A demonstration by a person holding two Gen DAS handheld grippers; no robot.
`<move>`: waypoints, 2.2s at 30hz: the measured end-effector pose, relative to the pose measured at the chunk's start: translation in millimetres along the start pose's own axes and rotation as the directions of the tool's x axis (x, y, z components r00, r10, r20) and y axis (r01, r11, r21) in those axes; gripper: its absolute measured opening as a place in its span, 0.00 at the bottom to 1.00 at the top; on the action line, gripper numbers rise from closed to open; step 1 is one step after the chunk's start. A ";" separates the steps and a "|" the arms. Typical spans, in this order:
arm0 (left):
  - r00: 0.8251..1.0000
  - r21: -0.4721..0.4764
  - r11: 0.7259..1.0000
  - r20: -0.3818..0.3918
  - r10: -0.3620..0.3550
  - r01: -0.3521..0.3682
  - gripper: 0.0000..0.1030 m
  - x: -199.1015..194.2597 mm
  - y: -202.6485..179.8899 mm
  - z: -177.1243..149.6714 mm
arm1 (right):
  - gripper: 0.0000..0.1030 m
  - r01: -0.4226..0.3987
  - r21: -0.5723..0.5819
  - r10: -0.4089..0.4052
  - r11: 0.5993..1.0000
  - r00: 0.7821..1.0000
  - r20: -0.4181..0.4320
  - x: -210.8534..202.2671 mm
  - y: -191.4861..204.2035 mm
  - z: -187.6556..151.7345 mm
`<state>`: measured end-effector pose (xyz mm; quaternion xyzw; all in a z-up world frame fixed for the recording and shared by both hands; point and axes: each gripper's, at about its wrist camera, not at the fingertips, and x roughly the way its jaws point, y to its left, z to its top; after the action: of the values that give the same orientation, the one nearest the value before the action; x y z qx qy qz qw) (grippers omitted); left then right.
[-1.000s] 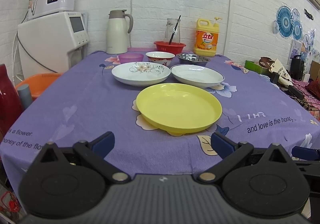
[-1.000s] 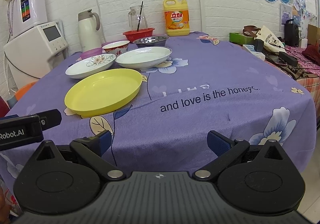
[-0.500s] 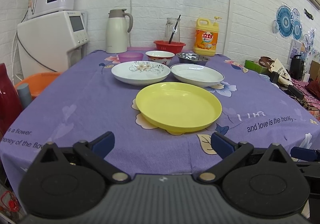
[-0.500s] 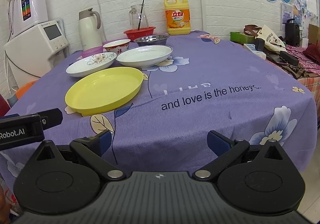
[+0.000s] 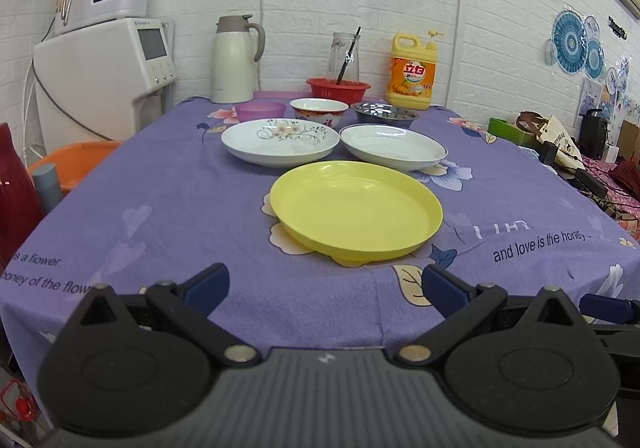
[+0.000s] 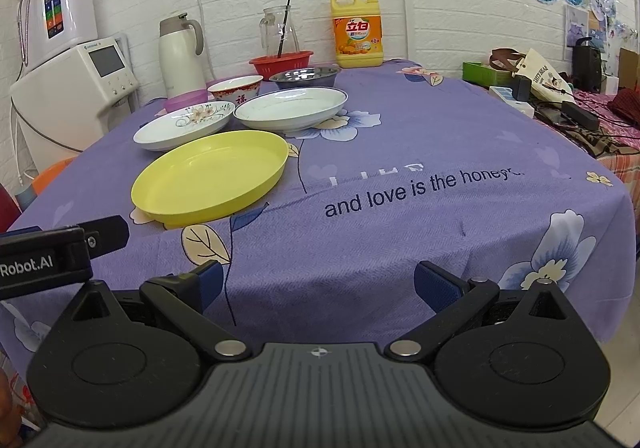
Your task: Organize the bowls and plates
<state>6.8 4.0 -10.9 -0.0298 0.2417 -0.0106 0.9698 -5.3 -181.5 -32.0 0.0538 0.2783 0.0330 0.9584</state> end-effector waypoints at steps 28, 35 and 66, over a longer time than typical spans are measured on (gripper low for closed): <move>1.000 0.002 1.000 -0.004 -0.020 0.020 0.99 0.8 -0.5 -0.7 | 1.00 0.008 -0.006 -0.008 1.000 1.000 0.000 -0.9 -1.1 -1.2; 1.000 -0.001 1.000 -0.002 -0.027 0.027 0.99 0.7 0.1 -0.7 | 1.00 0.003 0.000 -0.003 1.000 1.000 -0.005 0.3 -2.2 -2.1; 1.000 -0.017 1.000 -0.012 0.008 -0.009 0.99 20.7 16.7 28.1 | 1.00 0.020 -0.044 -0.019 0.999 1.000 0.014 -1.7 3.8 15.2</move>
<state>38.4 21.4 3.1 -0.0371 0.2479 -0.0046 0.9681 1.3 -179.2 -17.9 0.0302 0.2716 0.0293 0.9615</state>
